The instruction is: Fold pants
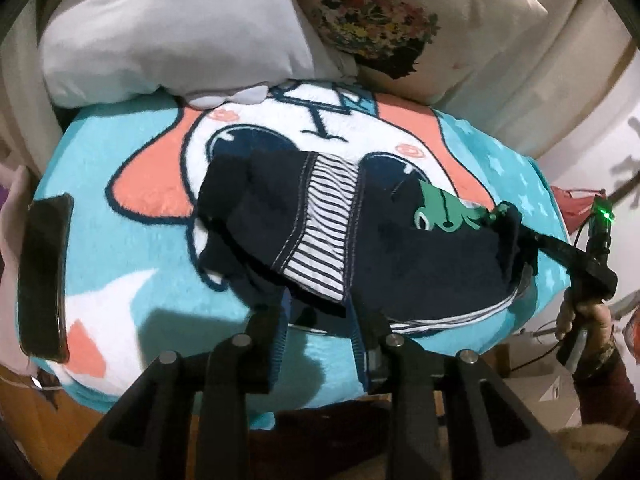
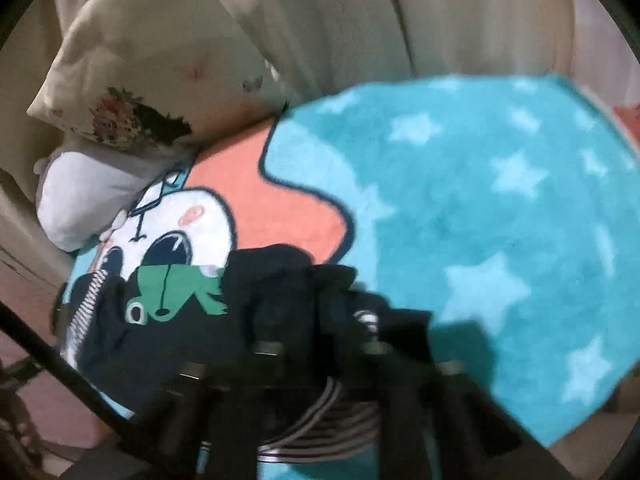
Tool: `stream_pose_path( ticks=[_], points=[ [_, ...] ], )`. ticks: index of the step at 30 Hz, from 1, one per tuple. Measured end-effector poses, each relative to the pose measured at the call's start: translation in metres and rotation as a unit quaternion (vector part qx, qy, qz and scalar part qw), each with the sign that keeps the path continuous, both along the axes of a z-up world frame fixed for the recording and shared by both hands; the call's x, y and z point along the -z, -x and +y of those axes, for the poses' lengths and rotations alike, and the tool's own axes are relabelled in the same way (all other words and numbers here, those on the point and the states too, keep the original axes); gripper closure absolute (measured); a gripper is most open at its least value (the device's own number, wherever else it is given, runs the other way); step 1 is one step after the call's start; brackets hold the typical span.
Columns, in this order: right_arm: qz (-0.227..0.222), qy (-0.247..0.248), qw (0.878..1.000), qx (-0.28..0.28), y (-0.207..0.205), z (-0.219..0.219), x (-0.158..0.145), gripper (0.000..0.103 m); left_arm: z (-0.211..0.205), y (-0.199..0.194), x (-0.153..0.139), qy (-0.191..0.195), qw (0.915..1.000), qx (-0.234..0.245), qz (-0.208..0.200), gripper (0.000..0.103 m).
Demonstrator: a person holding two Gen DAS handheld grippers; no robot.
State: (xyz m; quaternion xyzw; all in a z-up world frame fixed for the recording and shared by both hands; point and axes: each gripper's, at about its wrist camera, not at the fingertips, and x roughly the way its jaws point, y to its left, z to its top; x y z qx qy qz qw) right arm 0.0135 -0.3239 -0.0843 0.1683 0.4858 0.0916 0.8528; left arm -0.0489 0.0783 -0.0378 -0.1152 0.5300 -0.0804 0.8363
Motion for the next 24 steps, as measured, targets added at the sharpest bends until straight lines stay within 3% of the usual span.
stream_pose_path(
  ticks=[4,8,10,11,13,14,15,18,20,22,24],
  points=[
    [-0.003,0.001,0.999,0.033,0.026,-0.016,-0.020,0.099,0.009,0.003,-0.001,-0.012,0.9997,-0.022,-0.001,0.075],
    [0.042,0.061,0.995,0.073,0.034,-0.035,-0.002,0.098,0.024,0.002,0.003,-0.002,0.9989,-0.047,0.005,0.075],
    [0.047,0.052,0.992,0.105,0.037,-0.048,0.003,0.094,0.026,-0.001,0.005,-0.003,0.9986,-0.051,0.010,0.075],
    [0.036,0.021,0.993,0.115,0.041,-0.056,0.000,0.086,0.026,-0.003,0.004,-0.006,0.9987,-0.050,0.011,0.075],
    [0.003,-0.022,0.990,0.137,0.046,-0.062,-0.007,0.021,0.025,-0.005,0.000,-0.010,0.9988,-0.048,0.006,0.075],
    [-0.014,-0.027,0.989,0.147,0.047,-0.063,-0.010,0.012,0.024,-0.006,-0.002,-0.011,0.9989,-0.046,0.004,0.075],
    [-0.025,-0.033,0.988,0.149,0.044,-0.061,-0.010,0.009,0.022,-0.007,-0.004,-0.010,0.9990,-0.045,0.002,0.075],
    [0.009,-0.045,0.990,0.130,0.022,-0.051,0.011,0.009,0.019,-0.011,-0.007,-0.009,0.9992,-0.039,0.000,0.075],
    [0.043,-0.053,0.992,0.111,0.010,-0.041,0.027,0.017,0.017,-0.012,-0.008,-0.009,0.9993,-0.036,-0.001,0.075],
    [0.052,-0.038,0.994,0.088,0.004,-0.027,0.029,0.059,0.014,-0.013,-0.009,-0.011,0.9994,-0.034,-0.002,0.075],
    [0.052,-0.030,0.996,0.065,-0.003,-0.019,0.022,0.078,0.014,-0.012,-0.011,-0.012,0.9992,-0.037,-0.006,0.075]
  ],
)
